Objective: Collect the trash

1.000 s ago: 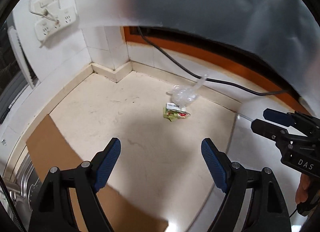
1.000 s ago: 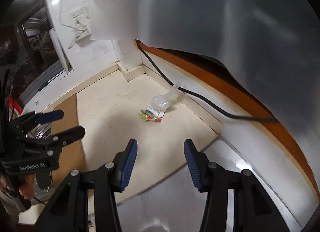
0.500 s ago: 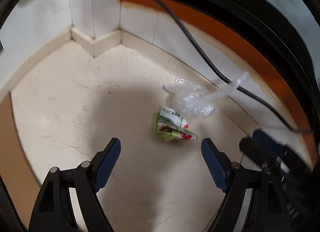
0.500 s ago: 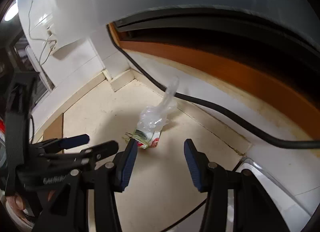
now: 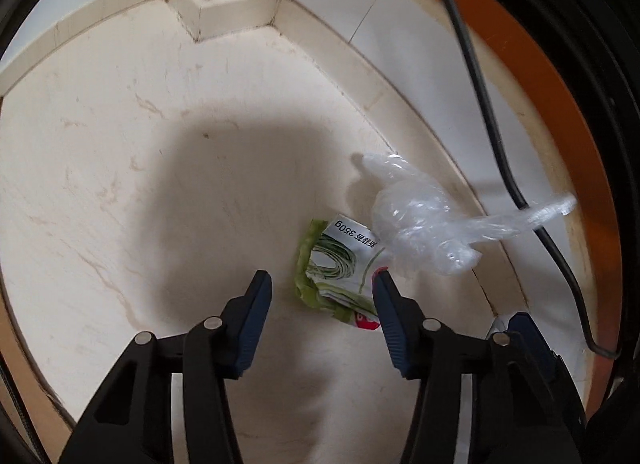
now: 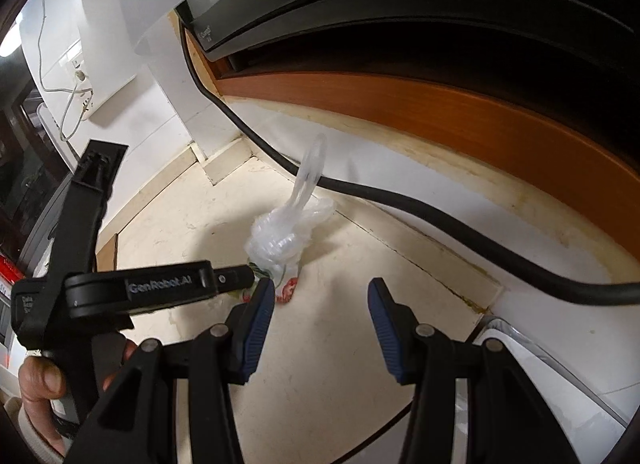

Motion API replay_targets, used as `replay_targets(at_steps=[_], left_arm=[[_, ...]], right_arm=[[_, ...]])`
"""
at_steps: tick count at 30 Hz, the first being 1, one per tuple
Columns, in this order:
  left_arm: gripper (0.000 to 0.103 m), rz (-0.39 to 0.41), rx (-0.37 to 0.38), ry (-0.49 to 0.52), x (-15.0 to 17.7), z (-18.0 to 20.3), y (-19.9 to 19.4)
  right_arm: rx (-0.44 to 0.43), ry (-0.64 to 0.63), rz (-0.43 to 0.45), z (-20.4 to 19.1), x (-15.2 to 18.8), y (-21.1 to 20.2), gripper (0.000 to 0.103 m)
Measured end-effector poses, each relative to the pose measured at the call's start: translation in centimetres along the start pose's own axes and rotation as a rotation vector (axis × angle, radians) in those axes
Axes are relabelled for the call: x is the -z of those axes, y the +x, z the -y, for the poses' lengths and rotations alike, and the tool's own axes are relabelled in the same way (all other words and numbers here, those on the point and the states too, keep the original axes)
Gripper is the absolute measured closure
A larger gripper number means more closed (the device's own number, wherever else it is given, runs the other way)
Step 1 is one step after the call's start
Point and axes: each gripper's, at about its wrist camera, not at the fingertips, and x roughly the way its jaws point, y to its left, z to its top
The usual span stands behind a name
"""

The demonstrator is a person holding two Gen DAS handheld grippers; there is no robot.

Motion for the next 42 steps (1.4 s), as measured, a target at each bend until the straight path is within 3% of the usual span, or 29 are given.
replay_targets(at_steps=[2,3,4,5,7,18,26,27,29,33,37,42], left_arm=[[0.053,-0.001,0.002,-0.020,0.0,-0.1,0.6],[0.062,-0.003,0.005,-0.031,-0.1,-0.2,0.8],[0.084,-0.002,0.009,-0.041,0.0,-0.4,1.0],[0.094,-0.006,0.006,-0.049,0.0,-0.6,1.2],[0.098,-0.007,0.027,-0.072,0.1,-1.3,1.4],[0.102,0.066,-0.084,-0.005,1.5,-4.3,-2.4],[0.102,0.089,-0.186,0.125,3.6,-5.2,-4.3],[0.102,0.093,-0.191,0.142,3.8,-5.5,-4.5],[0.102,0.100,-0.184,0.170,4.1,-5.3,-4.8],[0.102,0.124,-0.157,0.198,5.1,-5.5,-6.4],[0.102,0.160,-0.114,0.192,5.4,-5.4,-7.6],[0.103,0.187,-0.090,0.237,8.3,-4.8,-10.5]], right_arm=[[-0.003,0.000,0.002,-0.1,-0.1,0.2,0.054],[-0.006,-0.001,0.002,-0.1,-0.2,0.3,0.054],[-0.007,0.000,0.001,-0.2,-0.2,0.4,0.054],[-0.010,0.001,0.002,-0.2,-0.3,0.5,0.054],[-0.017,0.004,0.000,-0.3,-0.5,0.9,0.054],[-0.026,-0.024,-0.016,-2.7,-0.8,3.4,0.054],[0.074,-0.070,-0.082,-3.9,-1.4,7.6,0.055],[0.093,-0.083,-0.090,-4.0,-1.2,8.1,0.062],[0.108,-0.103,-0.104,-4.0,-1.0,8.5,0.074],[0.083,-0.109,-0.103,-3.5,-0.1,7.7,0.082],[0.036,-0.098,-0.113,-3.4,0.9,5.5,0.086],[-0.014,-0.121,-0.116,-4.3,3.5,1.5,0.086]])
